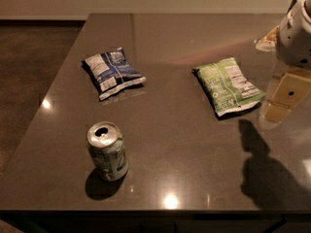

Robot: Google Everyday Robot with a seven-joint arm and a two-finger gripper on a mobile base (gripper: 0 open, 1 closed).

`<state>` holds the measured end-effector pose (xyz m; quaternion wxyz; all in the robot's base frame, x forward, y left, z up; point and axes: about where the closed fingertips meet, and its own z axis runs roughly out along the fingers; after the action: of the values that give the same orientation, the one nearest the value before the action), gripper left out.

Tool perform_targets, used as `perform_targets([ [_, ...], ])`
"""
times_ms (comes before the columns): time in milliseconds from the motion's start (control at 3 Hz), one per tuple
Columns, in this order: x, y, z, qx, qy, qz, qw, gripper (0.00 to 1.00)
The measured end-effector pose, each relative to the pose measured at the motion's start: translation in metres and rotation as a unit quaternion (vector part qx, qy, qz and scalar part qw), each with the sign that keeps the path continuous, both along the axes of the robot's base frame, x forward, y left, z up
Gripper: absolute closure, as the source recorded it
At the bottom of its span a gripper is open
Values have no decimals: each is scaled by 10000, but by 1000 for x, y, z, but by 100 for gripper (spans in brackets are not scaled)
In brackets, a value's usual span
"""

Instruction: Knock 7up can over

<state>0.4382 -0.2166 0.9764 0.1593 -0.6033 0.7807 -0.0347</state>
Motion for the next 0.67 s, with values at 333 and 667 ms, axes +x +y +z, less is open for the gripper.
perform_targets([
  [333,0,0,0,0,-1,0,10000,0],
  [667,2,3,2,79,43,-20,10000,0],
])
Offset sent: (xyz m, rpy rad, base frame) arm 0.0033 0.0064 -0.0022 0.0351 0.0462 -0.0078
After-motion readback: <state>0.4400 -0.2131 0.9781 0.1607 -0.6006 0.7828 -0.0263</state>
